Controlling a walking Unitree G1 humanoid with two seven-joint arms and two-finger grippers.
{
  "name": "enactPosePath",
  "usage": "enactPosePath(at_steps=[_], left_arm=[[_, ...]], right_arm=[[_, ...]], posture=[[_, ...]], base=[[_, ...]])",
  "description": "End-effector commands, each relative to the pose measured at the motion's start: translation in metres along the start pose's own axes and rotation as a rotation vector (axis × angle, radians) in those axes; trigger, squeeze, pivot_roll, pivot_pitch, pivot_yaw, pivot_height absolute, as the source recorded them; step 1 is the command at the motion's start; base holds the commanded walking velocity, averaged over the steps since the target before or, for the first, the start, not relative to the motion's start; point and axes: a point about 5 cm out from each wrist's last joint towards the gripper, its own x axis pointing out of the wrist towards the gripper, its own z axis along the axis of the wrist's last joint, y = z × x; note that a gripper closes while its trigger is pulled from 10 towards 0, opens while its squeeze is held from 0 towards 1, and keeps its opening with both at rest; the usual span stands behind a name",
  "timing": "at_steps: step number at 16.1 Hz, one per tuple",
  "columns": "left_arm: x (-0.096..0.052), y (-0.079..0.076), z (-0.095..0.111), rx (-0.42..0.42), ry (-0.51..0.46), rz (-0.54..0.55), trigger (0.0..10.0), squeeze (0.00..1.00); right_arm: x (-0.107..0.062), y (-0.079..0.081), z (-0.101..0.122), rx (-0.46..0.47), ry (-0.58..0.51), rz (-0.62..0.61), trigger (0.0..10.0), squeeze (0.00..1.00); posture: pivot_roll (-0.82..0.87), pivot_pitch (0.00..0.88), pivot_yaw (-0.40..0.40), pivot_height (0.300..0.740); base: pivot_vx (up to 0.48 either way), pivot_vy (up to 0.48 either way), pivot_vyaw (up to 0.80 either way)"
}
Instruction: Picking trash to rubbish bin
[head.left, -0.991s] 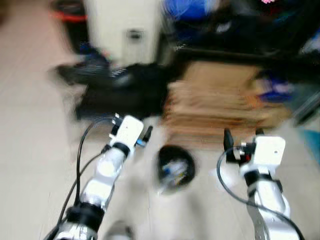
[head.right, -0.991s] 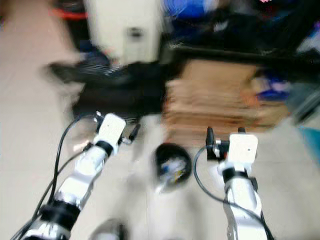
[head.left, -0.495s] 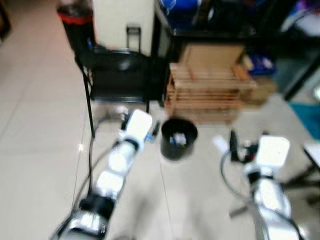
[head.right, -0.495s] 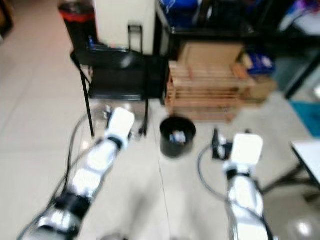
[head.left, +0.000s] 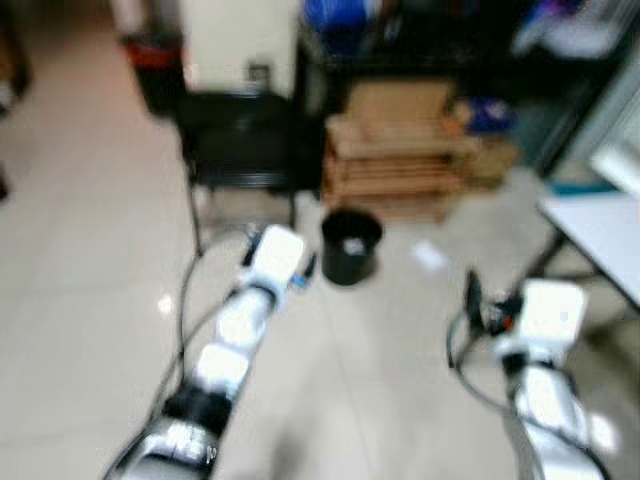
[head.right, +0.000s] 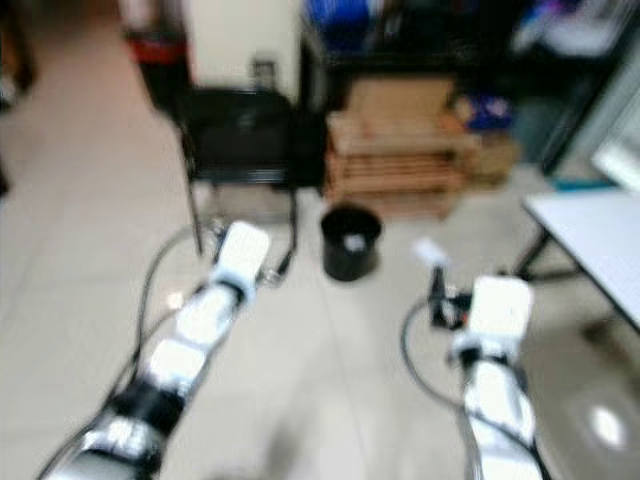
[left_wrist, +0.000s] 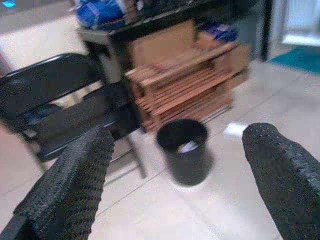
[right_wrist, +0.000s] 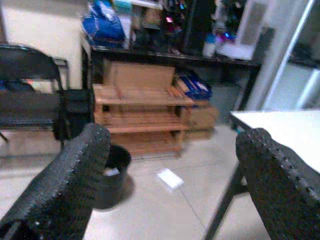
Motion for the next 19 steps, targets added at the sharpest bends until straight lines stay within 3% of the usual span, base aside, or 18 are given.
enactPosePath(at_steps=[1,3,19], left_arm=[[0.0,-0.001,-0.003,-0.014,0.017,-0.01,10.0,0.0],[0.003,-0.008,0.0,-0.057,0.0,-0.051,10.0,0.0],[0.009,-0.012,0.005,-0.131,-0.013,-0.105,10.0,0.0]], right_arm=[[0.0,0.001,0.004,-0.003,-0.012,0.001,10.0,0.0],[0.0,0.0,0.004,-0.004,-0.009,-0.001,10.0,0.0],[0.002,-0.002,0.007,-0.005,-0.017,-0.008,10.0,0.0]], posture=[[0.13,0.04,-0.071,0.74],[0.13,0.039,-0.07,0.74],[0.11,0.018,-0.064,0.74]], base=[[0.0,0.0,-0.64],[0.0,0.0,-0.8],[0.0,0.0,-0.8]])
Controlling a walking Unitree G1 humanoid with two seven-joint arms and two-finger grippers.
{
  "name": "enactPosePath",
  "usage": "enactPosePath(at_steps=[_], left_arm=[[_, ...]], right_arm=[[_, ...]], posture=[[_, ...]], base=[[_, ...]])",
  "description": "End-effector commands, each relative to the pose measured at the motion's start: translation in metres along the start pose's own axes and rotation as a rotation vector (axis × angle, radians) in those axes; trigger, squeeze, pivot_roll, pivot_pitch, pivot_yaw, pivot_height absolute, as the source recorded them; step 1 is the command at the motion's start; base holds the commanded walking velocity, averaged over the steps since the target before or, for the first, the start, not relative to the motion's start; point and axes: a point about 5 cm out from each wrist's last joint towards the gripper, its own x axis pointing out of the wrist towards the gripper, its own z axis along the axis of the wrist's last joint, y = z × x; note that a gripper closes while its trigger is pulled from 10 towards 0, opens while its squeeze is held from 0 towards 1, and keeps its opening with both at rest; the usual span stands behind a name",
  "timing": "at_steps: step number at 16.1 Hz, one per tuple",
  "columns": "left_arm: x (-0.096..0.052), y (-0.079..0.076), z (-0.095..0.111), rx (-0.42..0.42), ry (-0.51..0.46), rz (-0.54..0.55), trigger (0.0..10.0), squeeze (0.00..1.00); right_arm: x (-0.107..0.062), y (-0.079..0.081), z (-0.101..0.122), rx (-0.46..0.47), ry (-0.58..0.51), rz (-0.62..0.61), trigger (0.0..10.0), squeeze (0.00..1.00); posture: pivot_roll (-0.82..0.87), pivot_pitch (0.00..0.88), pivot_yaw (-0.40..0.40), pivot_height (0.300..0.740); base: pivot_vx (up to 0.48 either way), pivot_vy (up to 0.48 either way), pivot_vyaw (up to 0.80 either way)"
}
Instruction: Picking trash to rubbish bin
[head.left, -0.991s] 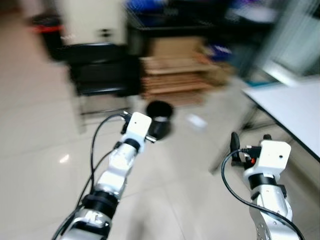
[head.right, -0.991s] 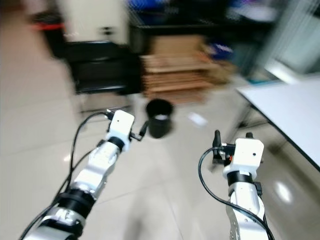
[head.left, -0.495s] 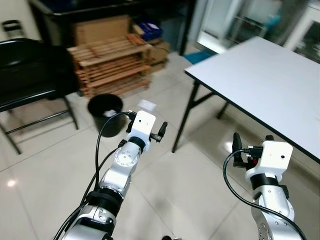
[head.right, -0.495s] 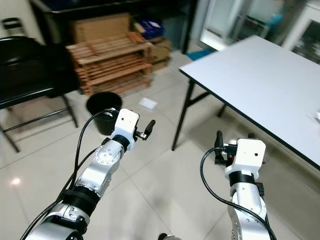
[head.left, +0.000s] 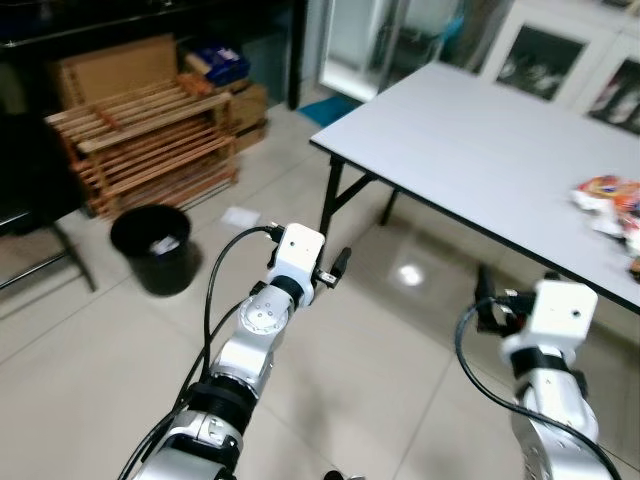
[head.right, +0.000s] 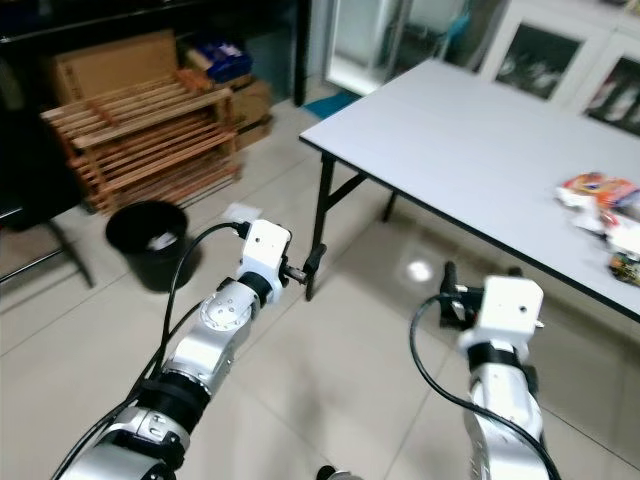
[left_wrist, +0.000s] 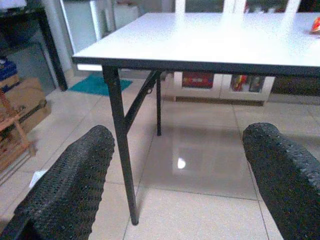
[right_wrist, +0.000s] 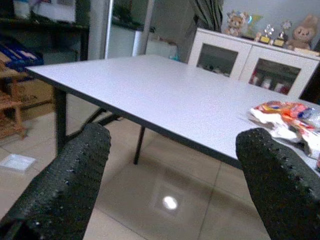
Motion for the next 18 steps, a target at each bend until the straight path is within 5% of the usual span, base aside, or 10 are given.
enactPosePath(at_steps=[1,11,18], left_arm=[[0.0024,0.0026,0.0045,0.003,-0.012,0.0,10.0,0.0],[0.0031,0.0052,0.0044,0.009,-0.01,0.007,10.0,0.0],[0.0017,0.0085,0.0023,0.003,0.004,0.007,10.0,0.0]], right_arm=[[0.0,-0.0029,0.0024,-0.004,-0.007,-0.008,10.0,0.0],[-0.0015,-0.001,0.0007,0.009,-0.009,-0.012,10.0,0.0],[-0.0021,0.0006,0.0006,0.001,-0.012,-0.006,10.0,0.0]], posture=[[0.11,0.018,-0.064,0.74],[0.11,0.018,-0.054,0.74],[0.12,0.019,-0.054,0.74]], base=[[0.0,0.0,-0.8],[0.0,0.0,-0.79],[0.0,0.0,0.0]])
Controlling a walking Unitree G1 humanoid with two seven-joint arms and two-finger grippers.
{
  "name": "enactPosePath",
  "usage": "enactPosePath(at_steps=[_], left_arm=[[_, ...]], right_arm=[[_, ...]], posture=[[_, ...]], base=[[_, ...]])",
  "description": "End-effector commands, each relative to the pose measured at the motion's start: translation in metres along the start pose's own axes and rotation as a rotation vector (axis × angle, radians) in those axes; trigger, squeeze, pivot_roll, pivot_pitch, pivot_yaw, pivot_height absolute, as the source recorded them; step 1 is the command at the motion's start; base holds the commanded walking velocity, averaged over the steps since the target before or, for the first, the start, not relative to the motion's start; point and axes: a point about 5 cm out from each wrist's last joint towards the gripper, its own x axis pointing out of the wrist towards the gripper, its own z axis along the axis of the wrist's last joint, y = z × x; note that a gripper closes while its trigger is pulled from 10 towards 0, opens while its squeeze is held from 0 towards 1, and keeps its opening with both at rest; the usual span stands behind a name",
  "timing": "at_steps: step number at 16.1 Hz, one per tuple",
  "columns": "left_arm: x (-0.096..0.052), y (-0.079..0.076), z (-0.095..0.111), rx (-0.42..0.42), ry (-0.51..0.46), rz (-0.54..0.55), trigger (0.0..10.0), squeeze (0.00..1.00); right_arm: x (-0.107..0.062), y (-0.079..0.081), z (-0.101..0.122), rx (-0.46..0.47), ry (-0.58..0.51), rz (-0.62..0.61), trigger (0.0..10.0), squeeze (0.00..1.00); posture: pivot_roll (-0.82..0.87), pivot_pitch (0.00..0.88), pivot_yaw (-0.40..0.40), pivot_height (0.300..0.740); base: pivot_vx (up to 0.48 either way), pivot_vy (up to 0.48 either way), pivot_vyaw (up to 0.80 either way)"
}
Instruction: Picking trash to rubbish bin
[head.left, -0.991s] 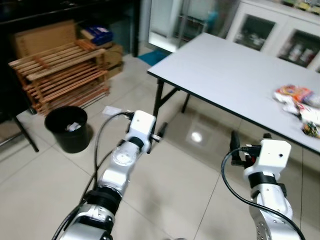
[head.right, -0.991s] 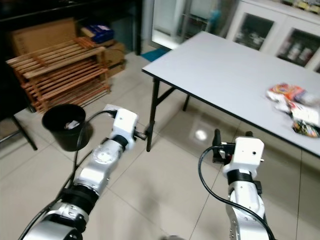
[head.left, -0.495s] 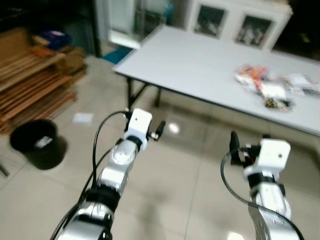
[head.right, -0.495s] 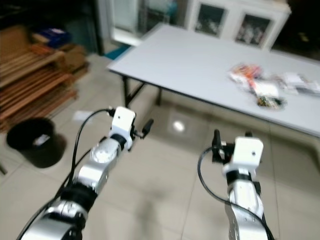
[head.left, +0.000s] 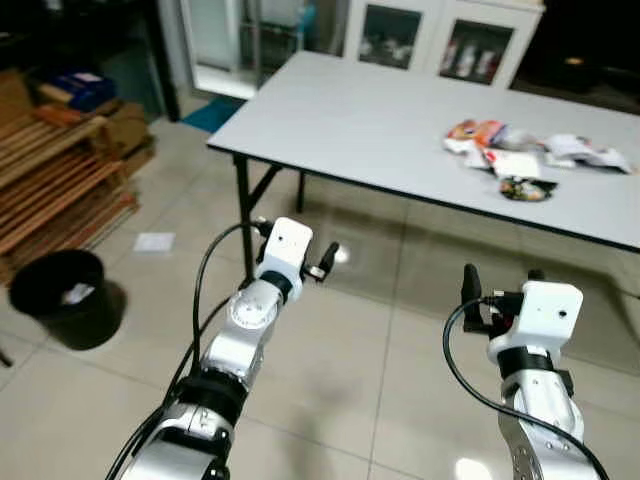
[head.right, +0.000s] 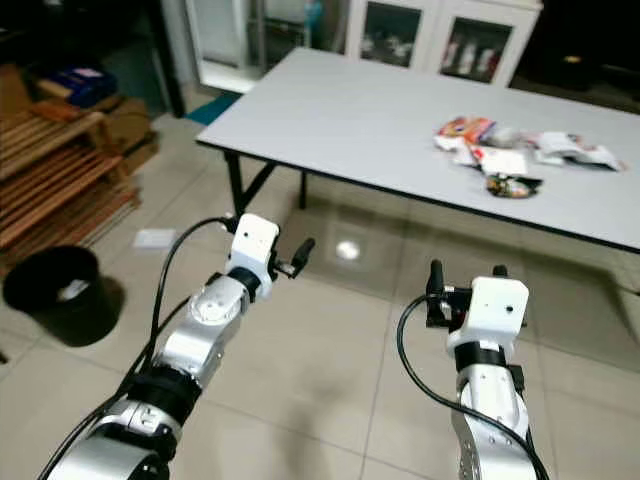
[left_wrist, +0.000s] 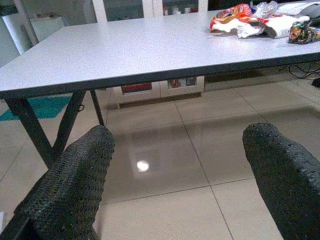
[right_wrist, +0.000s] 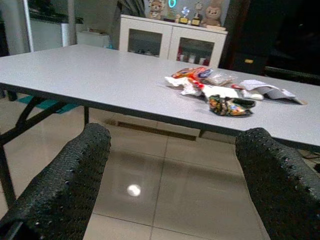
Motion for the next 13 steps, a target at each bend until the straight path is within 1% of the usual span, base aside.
enactPosePath(at_steps=[1,5,13], left_arm=[[0.0002,-0.0012,0.0007,-0.004,0.002,-0.01,10.0,0.0],[-0.0014,-0.0031,-0.0008,-0.006,0.003,-0.015,10.0,0.0],[-0.0019,-0.0023,-0.0018,-0.021,0.011,-0.005,10.0,0.0]], right_arm=[[-0.0004,-0.0031,0.0024,-0.009,-0.012,-0.009,10.0,0.0],[-0.0027,-0.0031,0.0017,-0.01,-0.007,-0.006,10.0,0.0],[-0.0039,-0.0034,0.001,-0.006,-0.004,-0.004,10.0,0.0]], posture=[[0.11,0.022,-0.055,0.74],[0.11,0.03,-0.057,0.74],[0.11,0.037,-0.059,0.74]], base=[[0.0,0.0,0.0],[0.0,0.0,0.0],[0.0,0.0,0.0]])
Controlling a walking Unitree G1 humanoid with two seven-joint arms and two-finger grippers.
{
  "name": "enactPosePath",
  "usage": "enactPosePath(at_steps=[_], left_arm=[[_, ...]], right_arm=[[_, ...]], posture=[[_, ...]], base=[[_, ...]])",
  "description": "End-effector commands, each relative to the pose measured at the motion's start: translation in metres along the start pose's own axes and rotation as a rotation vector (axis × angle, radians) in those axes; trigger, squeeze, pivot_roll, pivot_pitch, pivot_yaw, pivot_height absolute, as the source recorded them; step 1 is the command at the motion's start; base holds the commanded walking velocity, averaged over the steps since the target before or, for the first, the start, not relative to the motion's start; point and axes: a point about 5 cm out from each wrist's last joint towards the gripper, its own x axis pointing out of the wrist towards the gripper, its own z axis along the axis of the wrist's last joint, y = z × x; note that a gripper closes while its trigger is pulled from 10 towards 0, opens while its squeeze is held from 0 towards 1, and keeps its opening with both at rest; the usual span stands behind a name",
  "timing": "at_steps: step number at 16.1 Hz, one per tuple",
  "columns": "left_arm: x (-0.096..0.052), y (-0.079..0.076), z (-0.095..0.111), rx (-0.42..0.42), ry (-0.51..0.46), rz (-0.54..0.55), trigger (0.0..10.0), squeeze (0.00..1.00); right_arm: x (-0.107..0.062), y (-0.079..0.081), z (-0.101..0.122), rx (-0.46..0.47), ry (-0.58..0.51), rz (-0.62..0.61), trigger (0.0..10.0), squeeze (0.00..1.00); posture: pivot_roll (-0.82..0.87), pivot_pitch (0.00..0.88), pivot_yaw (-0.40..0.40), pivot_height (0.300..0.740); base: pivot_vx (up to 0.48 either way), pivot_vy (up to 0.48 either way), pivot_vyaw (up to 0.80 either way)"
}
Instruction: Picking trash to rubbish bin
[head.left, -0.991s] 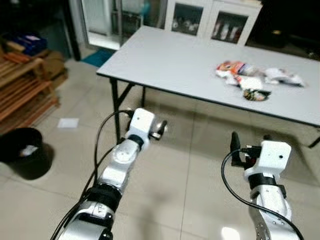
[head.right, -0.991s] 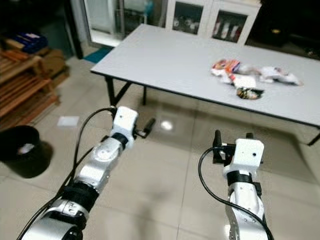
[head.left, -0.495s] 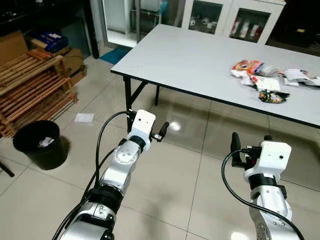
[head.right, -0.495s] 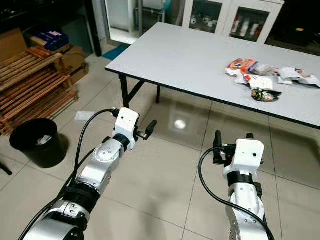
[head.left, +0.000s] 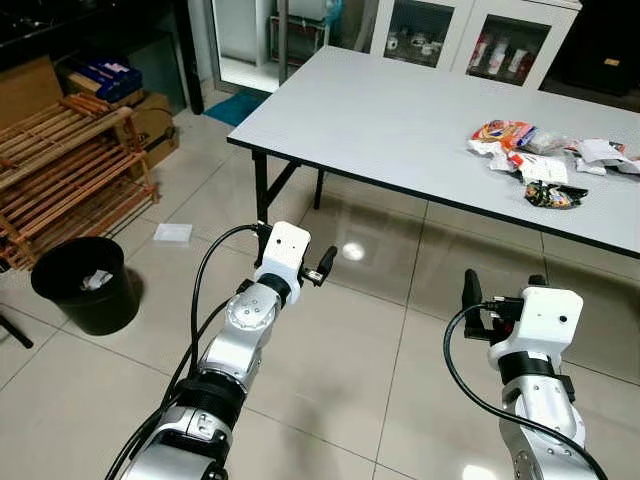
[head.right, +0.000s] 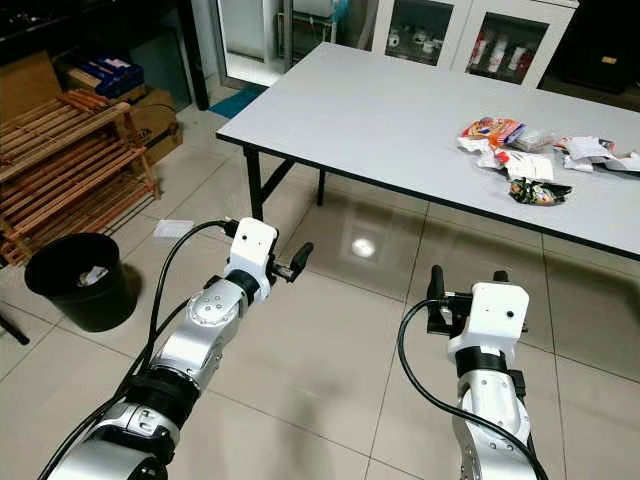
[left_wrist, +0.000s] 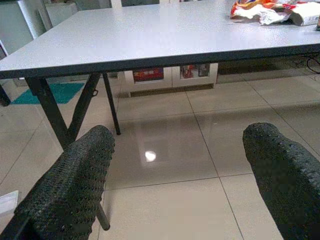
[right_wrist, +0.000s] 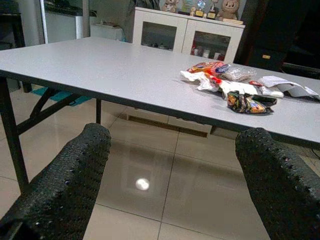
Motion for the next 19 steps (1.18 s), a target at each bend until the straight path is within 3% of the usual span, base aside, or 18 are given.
enactPosePath(at_steps=[1,13,19], left_arm=[[0.0004,-0.0018,0.0024,-0.013,-0.006,-0.003,10.0,0.0],[-0.002,0.0004,-0.0003,-0.03,0.009,-0.001,10.0,0.0],[-0.0034,0.0049,0.0006,-0.058,0.011,-0.01,10.0,0.0]], right_arm=[[0.0007,-0.0029,0.0042,-0.002,-0.018,-0.004,10.0,0.0],[-0.0022,-0.0004,0.0017,-0.001,0.0,0.005,10.0,0.0],[-0.0062,-0.0005,0.0006,-0.009,0.003,0.005,10.0,0.0]], posture=[[0.11,0.037,-0.059,0.74],[0.11,0.046,-0.06,0.74],[0.11,0.061,-0.057,0.74]], base=[[0.0,0.0,0.0],[0.0,0.0,-0.74],[0.0,0.0,-0.08]])
